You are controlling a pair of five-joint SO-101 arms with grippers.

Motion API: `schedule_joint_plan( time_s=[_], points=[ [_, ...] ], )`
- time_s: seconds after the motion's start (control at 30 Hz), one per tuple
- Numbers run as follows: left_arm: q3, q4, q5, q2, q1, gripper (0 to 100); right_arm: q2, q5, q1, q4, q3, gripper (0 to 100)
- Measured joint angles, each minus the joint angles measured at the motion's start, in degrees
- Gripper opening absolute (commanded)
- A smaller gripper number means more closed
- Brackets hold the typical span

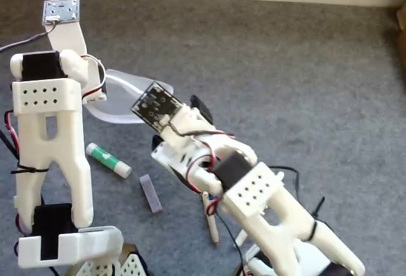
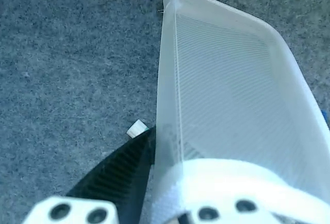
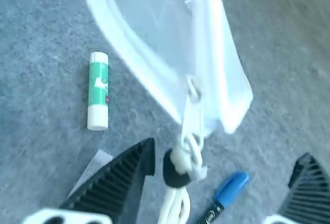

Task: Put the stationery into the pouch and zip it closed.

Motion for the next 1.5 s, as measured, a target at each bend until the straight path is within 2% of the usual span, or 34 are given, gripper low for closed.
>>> schedule_joint_plan(
  time_s=[0.2, 0.4, 0.6, 0.73, 1.17, 1.4, 1.5],
  points=[
    [1.14, 0.00, 0.00, -0.35, 0.00, 1, 5.36, 0.00, -0.09, -7.74, 0.00, 37.5],
    [3.52, -1.32, 0.00, -0.70, -0.09, 1, 6.07, 0.00, -0.09, -9.67, 0.00, 16.6],
    [4.75, -2.46, -0.35, -0.79, -0.09, 1, 6.07, 1.58, 1.14, -10.46, -0.09, 12.9],
    [4.84, -2.46, -0.62, -0.79, -0.09, 1, 6.07, 3.96, 1.32, -10.46, -0.09, 0.5],
    [4.75, -0.09, -9.32, -0.79, -0.09, 1, 6.15, 4.75, 1.67, -7.82, -1.41, 0.5],
    [4.31, 2.29, -14.15, -2.73, -0.18, 19, 6.24, 4.92, 2.46, 4.75, -11.78, 0.5],
    [4.48, 2.46, -17.05, -5.19, -0.18, 16, 6.15, 5.80, 2.55, 7.03, -13.80, 0.5]
  ],
)
